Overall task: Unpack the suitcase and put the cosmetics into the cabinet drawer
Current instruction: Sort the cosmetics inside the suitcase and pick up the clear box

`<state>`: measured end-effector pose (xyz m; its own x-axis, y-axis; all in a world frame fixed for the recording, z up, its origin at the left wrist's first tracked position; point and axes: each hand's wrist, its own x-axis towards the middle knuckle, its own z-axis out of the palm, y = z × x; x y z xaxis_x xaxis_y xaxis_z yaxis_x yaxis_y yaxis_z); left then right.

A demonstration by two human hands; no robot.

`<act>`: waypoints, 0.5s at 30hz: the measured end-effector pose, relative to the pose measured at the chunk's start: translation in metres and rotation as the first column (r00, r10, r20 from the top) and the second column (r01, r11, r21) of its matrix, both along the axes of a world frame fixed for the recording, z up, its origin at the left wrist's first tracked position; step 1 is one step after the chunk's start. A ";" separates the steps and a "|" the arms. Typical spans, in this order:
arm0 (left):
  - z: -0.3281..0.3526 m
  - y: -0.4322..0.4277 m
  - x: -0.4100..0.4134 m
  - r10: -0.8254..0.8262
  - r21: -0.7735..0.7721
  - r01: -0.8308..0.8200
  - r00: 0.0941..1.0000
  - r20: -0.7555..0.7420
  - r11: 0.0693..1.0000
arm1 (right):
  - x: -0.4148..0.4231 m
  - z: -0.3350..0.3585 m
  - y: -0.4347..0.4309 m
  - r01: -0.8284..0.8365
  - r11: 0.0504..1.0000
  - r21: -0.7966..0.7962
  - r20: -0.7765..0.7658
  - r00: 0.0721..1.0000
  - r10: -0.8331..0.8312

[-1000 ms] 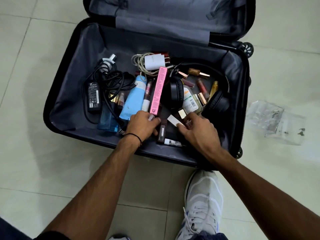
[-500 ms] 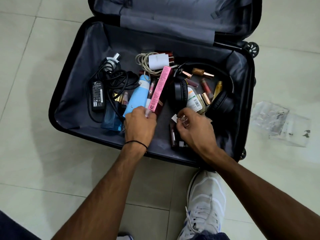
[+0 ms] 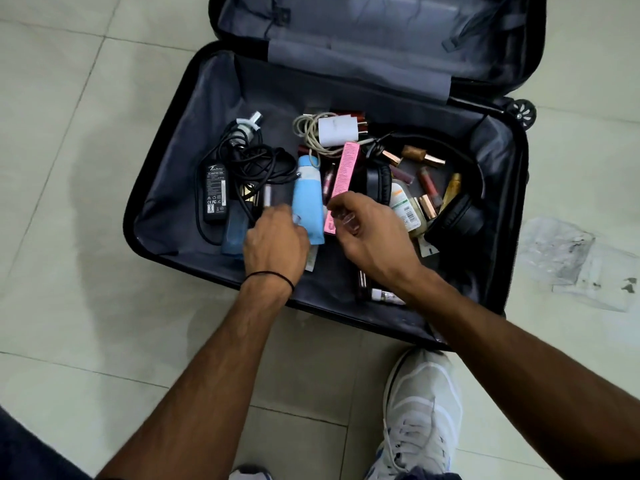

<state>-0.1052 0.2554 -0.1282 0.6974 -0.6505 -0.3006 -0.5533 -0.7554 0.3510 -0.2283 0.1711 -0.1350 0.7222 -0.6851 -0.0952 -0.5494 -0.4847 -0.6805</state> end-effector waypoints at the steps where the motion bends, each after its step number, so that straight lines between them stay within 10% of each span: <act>1: -0.001 -0.001 -0.004 0.013 -0.010 -0.013 0.999 -0.043 1.000 | 0.000 -0.001 0.000 0.033 0.999 0.007 0.002 0.999 -0.033; 8: -0.006 0.005 -0.012 0.133 -0.017 -0.159 0.876 -0.464 0.987 | -0.011 -0.008 0.007 0.123 0.992 0.004 -0.031 0.992 -0.123; 15: -0.004 0.014 0.016 0.174 -0.033 -0.184 0.965 -0.196 0.982 | -0.012 -0.011 0.010 -0.241 0.970 -0.030 -0.245 0.943 0.227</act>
<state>-0.0893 0.2695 -0.1325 0.7364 -0.5382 -0.4100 -0.3297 -0.8146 0.4772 -0.2401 0.1811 -0.1456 0.8241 -0.5089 -0.2486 -0.5579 -0.6540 -0.5109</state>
